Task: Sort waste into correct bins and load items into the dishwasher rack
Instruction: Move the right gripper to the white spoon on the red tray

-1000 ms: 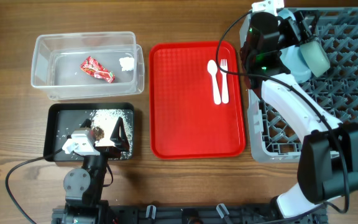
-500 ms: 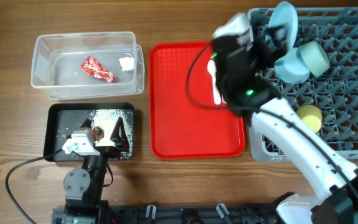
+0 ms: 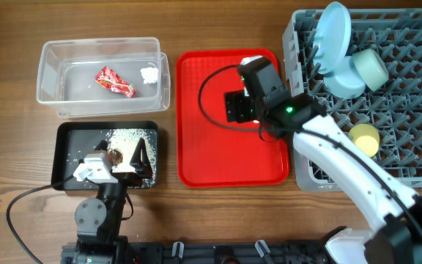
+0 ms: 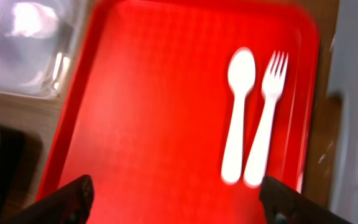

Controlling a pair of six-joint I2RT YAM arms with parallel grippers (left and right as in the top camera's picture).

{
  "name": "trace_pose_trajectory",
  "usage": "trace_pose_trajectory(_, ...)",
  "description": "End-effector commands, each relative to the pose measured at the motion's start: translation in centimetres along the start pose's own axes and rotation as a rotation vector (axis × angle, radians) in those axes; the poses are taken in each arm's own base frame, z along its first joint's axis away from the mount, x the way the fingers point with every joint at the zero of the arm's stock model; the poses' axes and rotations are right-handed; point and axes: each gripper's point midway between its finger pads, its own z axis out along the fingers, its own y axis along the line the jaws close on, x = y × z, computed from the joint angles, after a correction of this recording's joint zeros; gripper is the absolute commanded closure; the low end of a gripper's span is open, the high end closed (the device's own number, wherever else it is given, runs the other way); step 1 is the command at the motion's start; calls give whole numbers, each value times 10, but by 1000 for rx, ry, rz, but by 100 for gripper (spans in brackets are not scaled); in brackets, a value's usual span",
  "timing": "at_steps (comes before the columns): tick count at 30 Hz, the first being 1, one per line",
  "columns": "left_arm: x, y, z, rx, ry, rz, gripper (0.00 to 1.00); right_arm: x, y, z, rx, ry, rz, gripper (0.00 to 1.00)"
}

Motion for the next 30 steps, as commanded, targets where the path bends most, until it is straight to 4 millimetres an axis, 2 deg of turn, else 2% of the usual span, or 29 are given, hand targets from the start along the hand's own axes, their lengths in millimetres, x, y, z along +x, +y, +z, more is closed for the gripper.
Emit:
trace_pose_trajectory(1, 0, 1, 0, 1, 0, 13, 0, 22, -12, 40, 7, 132, 156, 20)
trace_pose_trajectory(8, 0, 1, 0, 1, 0, 13, 0, 28, -44, 106, 58, 160, 210, 25)
trace_pose_trajectory(10, 0, 1, 0, 1, 0, 13, 0, 28, -52, 117, 58, 157, 224, 26)
trace_pose_trajectory(13, 0, 0, 0, 1, 0, 13, 0, 33, -49, 130, 19, 178, 186, 34)
trace_pose_trajectory(21, 0, 1, 0, 1, 0, 13, 0, 59, -55, 152, 45, 258, 170, 49)
trace_pose_trajectory(22, 0, 0, 0, 1, 0, 13, 0, 63, -56, 155, 48, 267, 170, 54)
trace_pose_trajectory(24, 0, 1, 0, 1, 0, 13, 0, 65, -56, 156, 50, 275, 170, 71)
trace_pose_trajectory(25, 0, 0, 0, 1, 0, 13, 0, 65, -56, 156, 50, 275, 170, 73)
trace_pose_trajectory(30, 0, 1, 0, 1, 0, 13, 0, 53, -55, 149, 50, 237, 168, 75)
